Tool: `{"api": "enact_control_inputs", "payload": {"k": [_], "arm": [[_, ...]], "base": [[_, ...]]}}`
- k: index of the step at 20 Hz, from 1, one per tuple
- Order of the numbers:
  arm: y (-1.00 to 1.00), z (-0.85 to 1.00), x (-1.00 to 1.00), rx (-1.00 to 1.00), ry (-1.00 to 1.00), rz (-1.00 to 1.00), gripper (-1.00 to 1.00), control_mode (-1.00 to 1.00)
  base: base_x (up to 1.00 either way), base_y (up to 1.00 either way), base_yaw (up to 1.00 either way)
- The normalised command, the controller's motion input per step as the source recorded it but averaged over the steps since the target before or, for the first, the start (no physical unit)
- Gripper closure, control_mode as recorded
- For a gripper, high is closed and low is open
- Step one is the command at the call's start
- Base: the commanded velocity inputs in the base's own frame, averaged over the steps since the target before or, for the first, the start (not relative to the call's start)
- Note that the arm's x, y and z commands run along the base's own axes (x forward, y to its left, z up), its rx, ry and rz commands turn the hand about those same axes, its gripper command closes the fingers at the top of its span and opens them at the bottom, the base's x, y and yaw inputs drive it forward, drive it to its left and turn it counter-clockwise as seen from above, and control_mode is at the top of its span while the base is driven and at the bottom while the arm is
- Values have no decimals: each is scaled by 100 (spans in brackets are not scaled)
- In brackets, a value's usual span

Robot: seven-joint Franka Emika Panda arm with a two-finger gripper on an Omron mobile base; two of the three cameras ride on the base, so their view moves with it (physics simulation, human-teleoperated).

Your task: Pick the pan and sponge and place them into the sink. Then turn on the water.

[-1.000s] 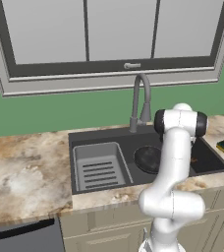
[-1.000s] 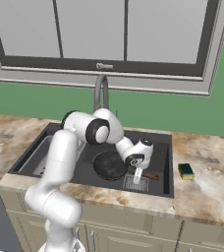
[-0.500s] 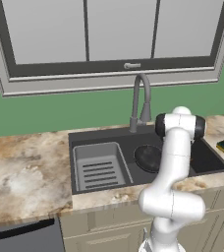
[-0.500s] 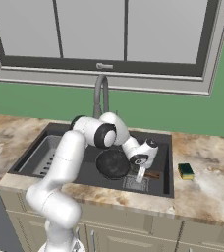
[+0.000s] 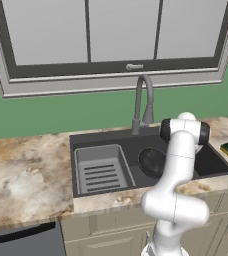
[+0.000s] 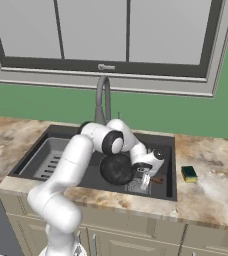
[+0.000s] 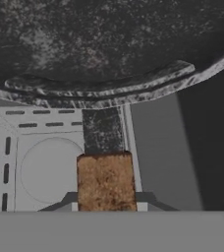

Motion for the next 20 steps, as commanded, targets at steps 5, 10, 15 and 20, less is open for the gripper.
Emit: {"api": "enact_control_inputs", "payload": {"k": [5,10,15,20], "arm": [[0,-34,5,3,-15,3,100,-100],[0,-33,9,3,-15,3,100,-100],[0,-30,18,3,-12,3,100,-100],[7,-27,32,0,-2,2,100,-100]], "base": [[0,0,0],[0,0,0],[0,0,0],[0,0,0]]}}
